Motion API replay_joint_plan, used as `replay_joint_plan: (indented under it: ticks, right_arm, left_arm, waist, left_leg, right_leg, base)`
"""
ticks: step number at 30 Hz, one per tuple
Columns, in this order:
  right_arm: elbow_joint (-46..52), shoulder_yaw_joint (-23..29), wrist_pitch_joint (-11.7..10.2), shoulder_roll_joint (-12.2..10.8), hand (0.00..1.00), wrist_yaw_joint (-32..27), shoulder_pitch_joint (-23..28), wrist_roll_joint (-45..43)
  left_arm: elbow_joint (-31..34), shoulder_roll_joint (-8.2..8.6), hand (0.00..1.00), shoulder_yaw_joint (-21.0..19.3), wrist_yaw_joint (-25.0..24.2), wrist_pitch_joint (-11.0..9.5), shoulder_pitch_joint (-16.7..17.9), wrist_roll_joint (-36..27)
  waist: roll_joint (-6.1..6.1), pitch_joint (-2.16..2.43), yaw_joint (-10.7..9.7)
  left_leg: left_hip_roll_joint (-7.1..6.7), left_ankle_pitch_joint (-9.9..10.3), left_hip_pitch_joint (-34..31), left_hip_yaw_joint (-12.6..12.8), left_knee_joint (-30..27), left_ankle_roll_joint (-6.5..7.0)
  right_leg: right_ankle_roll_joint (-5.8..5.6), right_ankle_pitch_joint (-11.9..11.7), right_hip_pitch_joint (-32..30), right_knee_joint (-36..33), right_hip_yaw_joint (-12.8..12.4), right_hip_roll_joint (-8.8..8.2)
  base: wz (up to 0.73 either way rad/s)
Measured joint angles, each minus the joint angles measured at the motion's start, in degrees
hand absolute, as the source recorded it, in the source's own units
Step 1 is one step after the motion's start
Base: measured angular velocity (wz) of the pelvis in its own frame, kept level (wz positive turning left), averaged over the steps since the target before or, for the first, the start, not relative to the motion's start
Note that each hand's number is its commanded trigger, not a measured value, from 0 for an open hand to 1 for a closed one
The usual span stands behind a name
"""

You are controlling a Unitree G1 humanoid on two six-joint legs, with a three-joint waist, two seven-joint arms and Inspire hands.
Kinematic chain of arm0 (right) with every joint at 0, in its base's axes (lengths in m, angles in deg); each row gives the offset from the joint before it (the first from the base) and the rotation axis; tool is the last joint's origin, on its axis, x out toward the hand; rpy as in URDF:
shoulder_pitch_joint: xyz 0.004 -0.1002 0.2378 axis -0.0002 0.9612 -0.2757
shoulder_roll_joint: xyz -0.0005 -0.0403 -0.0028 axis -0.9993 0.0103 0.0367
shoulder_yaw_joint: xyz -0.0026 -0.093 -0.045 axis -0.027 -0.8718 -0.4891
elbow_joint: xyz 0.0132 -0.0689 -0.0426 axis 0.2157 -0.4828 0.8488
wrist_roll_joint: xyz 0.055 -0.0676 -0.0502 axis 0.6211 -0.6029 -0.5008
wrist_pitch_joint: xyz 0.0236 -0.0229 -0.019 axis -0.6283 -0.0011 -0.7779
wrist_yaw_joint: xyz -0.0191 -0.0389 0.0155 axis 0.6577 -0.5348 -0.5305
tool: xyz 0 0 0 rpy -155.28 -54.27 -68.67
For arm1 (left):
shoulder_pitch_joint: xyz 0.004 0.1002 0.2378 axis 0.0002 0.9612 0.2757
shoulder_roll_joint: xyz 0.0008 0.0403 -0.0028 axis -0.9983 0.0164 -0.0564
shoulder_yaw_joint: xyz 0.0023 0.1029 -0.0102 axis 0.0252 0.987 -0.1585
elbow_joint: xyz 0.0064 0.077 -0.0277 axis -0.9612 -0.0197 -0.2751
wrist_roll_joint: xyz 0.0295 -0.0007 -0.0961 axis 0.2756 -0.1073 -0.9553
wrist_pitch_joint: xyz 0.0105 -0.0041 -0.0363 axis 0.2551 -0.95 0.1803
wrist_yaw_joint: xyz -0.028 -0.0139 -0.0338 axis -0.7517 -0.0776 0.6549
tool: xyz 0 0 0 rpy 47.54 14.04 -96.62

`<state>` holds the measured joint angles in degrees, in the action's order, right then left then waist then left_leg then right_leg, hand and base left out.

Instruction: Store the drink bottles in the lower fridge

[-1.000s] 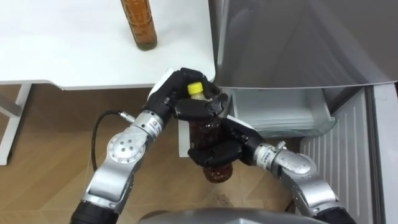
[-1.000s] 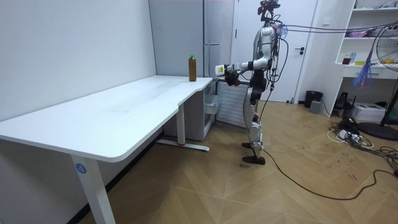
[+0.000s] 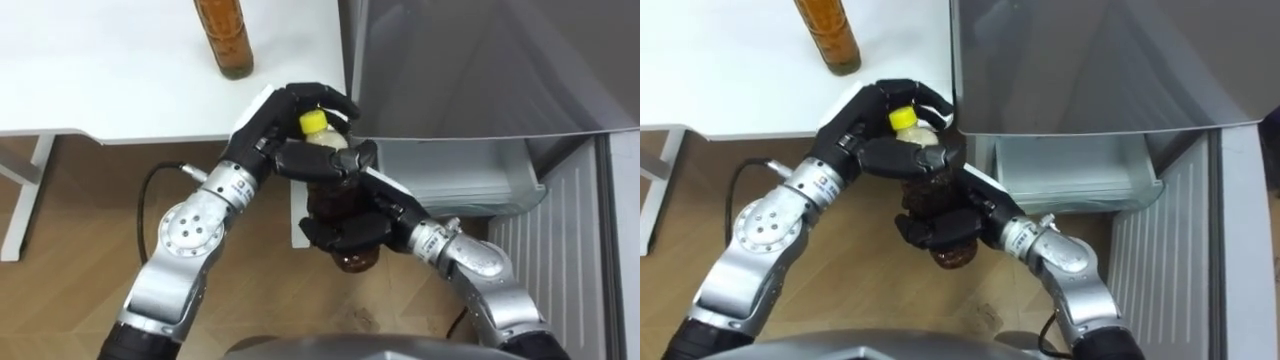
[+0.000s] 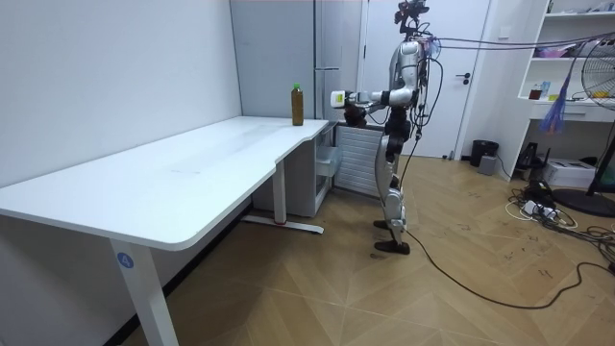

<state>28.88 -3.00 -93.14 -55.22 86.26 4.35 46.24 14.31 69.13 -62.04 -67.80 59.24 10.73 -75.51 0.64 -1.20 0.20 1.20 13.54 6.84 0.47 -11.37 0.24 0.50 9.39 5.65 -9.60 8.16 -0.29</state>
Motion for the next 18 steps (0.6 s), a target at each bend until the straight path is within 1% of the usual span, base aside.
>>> replay_joint_plan:
  ticks: [1,2,4,6,9,10,11,12,14,15,16,17,18]
  right_arm:
    - [-0.16,-0.02,-0.39,-0.05,1.0,0.01,-0.15,0.25]
    - [-0.58,-0.02,-1.04,-0.07,1.0,0.0,-0.45,0.34]
    - [-1.42,-0.03,-1.62,-0.17,1.0,0.05,-1.16,1.08]
    - [-1.8,0.01,-2.17,-0.31,1.0,0.0,-1.38,2.76]
    - [-1.76,0.13,-3.14,-0.34,1.0,0.56,-1.34,4.92]
    - [-1.68,0.11,-3.29,-0.28,1.0,0.73,-1.3,5.07]
    - [-2.13,0.11,-2.41,0.01,1.0,0.57,-1.04,4.84]
    - [-2.51,0.09,-1.89,0.38,1.0,0.52,-0.68,4.5]
    - [-4.08,-0.05,0.79,1.85,1.0,0.05,1.38,1.04]
    - [-4.11,-0.05,1.75,2.4,1.0,-0.17,2.04,-0.42]
    - [-4.21,-0.05,3.25,3.41,1.0,-0.43,3.28,-2.89]
    - [-4.25,-0.01,4.62,4.0,1.0,-0.7,4.26,-5.52]
    - [-4.26,-0.01,5.34,4.15,1.0,-0.72,4.53,-6.87]
  left_arm:
    - [0.87,-0.1,0.0,-0.02,0.0,0.0,0.0,-0.01]
    - [1.57,-0.44,0.0,-0.14,0.0,0.0,0.0,-0.02]
    - [2.45,-0.59,0.0,-0.58,0.0,0.0,0.0,-0.04]
    - [3.47,-0.58,0.0,-1.45,0.0,0.0,0.0,-0.05]
    - [5.72,-1.0,0.0,-2.84,0.01,-0.02,0.0,-0.05]
    - [7.14,-1.02,0.0,-3.85,0.04,-0.31,-0.01,-0.1]
    - [9.07,-0.98,0.0,-5.1,0.37,-2.01,-0.04,-0.56]
    - [10.4,-0.6,0.0,-6.02,0.76,-3.07,-0.06,-0.69]
    - [15.71,0.53,0.0,-9.62,2.92,-7.82,-0.73,-3.53]
    - [16.74,0.82,0.0,-10.39,3.25,-8.9,-0.97,-4.62]
    - [18.22,1.35,0.0,-11.18,3.74,-10.38,-1.2,-6.21]
    - [19.19,2.15,0.0,-11.72,3.94,-11.02,-1.21,-7.51]
    - [19.33,2.44,0.0,-11.76,4.03,-11.25,-1.21,-7.99]
  waist:
    - [0.0,0.0,0.03]
    - [0.01,0.0,0.04]
    - [0.01,0.0,0.07]
    - [0.04,0.01,0.06]
    - [0.04,0.01,0.14]
    - [0.05,0.01,0.13]
    - [0.04,0.01,0.16]
    - [0.05,0.01,0.17]
    - [0.27,0.14,0.78]
    - [0.38,0.19,1.21]
    - [0.54,0.28,1.64]
    - [0.6,0.32,1.88]
    - [0.61,0.33,1.97]
  left_leg:
    - [0.0,0.0,0.18,-0.58,0.03,0.0]
    - [0.04,0.0,0.4,-0.77,0.18,0.0]
    - [0.09,0.0,0.56,-0.82,0.28,-0.01]
    - [0.1,0.0,0.65,-0.86,0.47,-0.01]
    - [0.06,0.0,0.67,-0.93,0.47,-0.01]
    - [0.05,0.0,0.67,-0.97,0.46,-0.01]
    - [0.02,0.0,0.67,-1.06,0.44,-0.01]
    - [-0.02,0.0,0.67,-1.12,0.45,-0.01]
    - [-0.11,0.0,0.7,-1.14,0.53,-0.01]
    - [-0.13,0.0,0.72,-1.12,0.56,-0.01]
    - [-0.15,0.0,0.75,-1.11,0.57,-0.01]
    - [-0.15,0.0,0.75,-1.11,0.56,-0.01]
    - [-0.15,-0.01,0.74,-1.11,0.55,-0.01]
  right_leg:
    - [0.0,0.0,0.19,0.06,-0.02,0.04]
    - [0.0,0.0,0.3,0.06,-0.08,0.09]
    - [0.0,0.0,0.43,0.07,0.08,0.16]
    - [0.0,0.0,0.48,0.1,0.15,0.17]
    - [0.02,-0.01,0.44,0.06,-0.08,0.16]
    - [0.02,-0.01,0.42,0.06,-0.08,0.16]
    - [0.02,-0.01,0.43,0.03,-0.08,0.14]
    - [0.02,-0.01,0.43,0.02,-0.08,0.12]
    - [0.02,-0.01,0.37,-0.06,-0.01,0.06]
    - [0.01,-0.01,0.36,-0.06,-0.01,0.04]
    - [-0.01,0.0,0.37,-0.07,0.02,0.01]
    - [-0.02,0.01,0.38,-0.1,0.1,0.0]
    - [-0.02,0.02,0.37,-0.1,0.13,0.01]
  base:
    - [0.0]
    - [0.0]
    - [0.0]
    - [0.0]
    - [0.0]
    - [0.0]
    - [0.0]
    - [0.0]
    - [0.0]
    - [-0.04]
    - [0.0]
    - [0.0]
    - [0.0]
